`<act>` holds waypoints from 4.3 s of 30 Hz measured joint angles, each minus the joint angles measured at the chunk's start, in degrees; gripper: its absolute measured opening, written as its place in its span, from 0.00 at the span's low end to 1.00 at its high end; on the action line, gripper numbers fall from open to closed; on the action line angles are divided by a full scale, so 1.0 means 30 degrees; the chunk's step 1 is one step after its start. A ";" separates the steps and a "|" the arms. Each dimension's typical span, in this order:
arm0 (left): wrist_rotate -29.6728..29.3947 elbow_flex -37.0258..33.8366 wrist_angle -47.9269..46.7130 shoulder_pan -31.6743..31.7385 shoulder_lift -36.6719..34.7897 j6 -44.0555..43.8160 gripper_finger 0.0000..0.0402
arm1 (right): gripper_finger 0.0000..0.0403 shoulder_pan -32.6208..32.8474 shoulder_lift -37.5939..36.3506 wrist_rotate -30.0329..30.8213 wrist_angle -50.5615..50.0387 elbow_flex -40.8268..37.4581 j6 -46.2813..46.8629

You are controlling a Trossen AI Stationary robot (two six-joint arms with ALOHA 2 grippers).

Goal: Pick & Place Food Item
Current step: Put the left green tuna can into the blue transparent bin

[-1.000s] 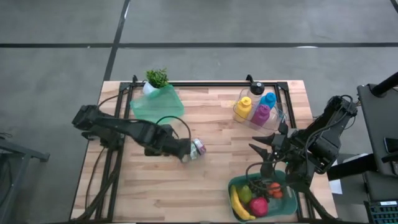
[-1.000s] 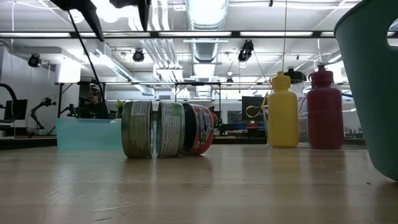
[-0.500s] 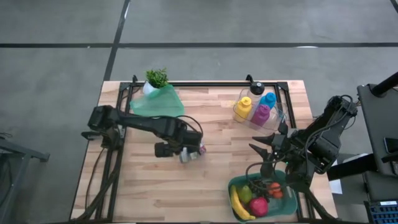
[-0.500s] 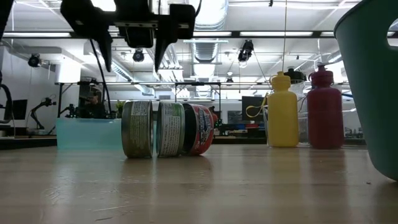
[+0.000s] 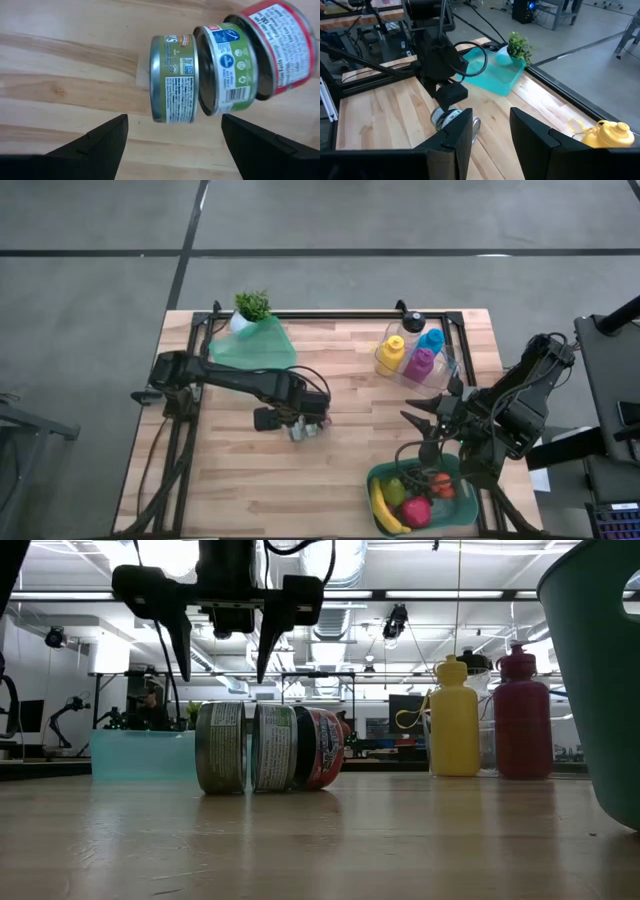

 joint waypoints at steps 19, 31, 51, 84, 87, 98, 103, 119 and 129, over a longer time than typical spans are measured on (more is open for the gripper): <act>0.0356 -0.2015 0.2111 -0.0095 0.0134 0.0492 0.81 | 0.31 0.0007 0.0000 0.0002 0.0013 0.0000 -0.0006; 0.0338 -0.4157 0.4498 -0.0102 0.0134 0.0428 0.81 | 0.31 0.0000 0.0000 0.0000 0.0015 0.0000 -0.0007; 0.0348 -0.5298 0.6566 -0.0109 0.0134 0.0489 0.36 | 0.31 -0.0001 -0.0005 0.0002 0.0007 0.0000 0.0000; -0.0746 -0.5056 0.0740 -0.0124 -0.4865 -0.0067 0.35 | 0.31 0.0004 -0.0003 -0.0001 0.0007 0.0000 -0.0007; -0.1784 -0.5056 -0.0562 -0.0131 -0.5954 -0.0056 0.35 | 0.31 0.0001 0.0000 0.0002 0.0007 0.0000 -0.0007; -0.6551 -0.5100 -0.4735 0.0152 -0.9846 -0.0109 0.35 | 0.31 0.0007 -0.0004 0.0002 0.0015 0.0000 -0.0003; -0.7626 -0.5100 -0.6062 0.1245 -1.0372 -0.1598 0.35 | 0.31 -0.0001 0.0000 0.0002 0.0008 0.0000 -0.0007; -0.6690 -0.8320 -0.2414 1.0042 -1.0350 0.1944 0.35 | 0.31 -0.0001 0.0000 -0.0002 0.0007 0.0000 0.0000; -0.4992 -1.2131 0.0597 1.1111 -1.0350 0.2009 0.35 | 0.31 0.0005 0.0000 0.0002 0.0007 0.0005 -0.0002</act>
